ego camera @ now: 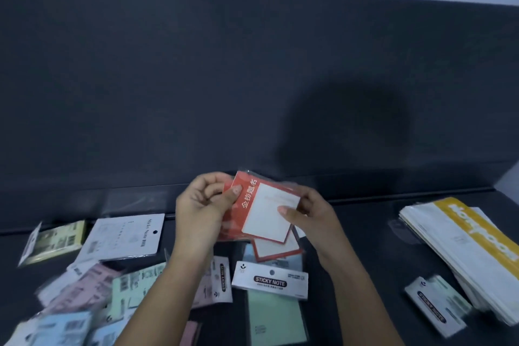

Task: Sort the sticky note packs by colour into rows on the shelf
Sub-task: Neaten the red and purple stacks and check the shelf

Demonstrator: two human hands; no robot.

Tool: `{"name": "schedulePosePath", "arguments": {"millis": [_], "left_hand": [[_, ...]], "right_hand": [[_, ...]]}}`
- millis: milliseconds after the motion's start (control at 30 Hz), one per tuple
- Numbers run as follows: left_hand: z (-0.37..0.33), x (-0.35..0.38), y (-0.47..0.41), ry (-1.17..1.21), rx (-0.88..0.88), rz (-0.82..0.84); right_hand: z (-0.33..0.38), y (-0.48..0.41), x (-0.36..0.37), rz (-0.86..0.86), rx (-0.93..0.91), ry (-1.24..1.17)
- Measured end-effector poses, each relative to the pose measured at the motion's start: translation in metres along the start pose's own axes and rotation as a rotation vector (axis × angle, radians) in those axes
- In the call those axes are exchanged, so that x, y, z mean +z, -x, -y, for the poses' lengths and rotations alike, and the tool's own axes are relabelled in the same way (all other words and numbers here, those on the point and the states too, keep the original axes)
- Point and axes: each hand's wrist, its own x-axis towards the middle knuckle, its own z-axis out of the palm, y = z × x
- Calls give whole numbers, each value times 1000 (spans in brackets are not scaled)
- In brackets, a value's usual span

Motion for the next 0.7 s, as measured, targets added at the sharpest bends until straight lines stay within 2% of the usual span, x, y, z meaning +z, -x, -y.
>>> {"name": "schedulePosePath", "arguments": {"millis": [100, 233, 367, 500, 600, 700], "left_hand": [[-20, -8, 8, 65, 40, 20], [-32, -38, 22, 122, -17, 35], [-33, -80, 47, 255, -61, -19], [-38, -134, 78, 116, -32, -169], [-52, -192, 103, 77, -25, -355], [-70, -255, 130, 21, -22, -474]], "right_hand": [[16, 15, 9, 37, -27, -69], [25, 29, 37, 75, 17, -119], [19, 38, 92, 224, 69, -323], [5, 59, 169, 352, 182, -410], [-7, 86, 226, 458, 191, -309], [-15, 115, 282, 544, 175, -191]]}}
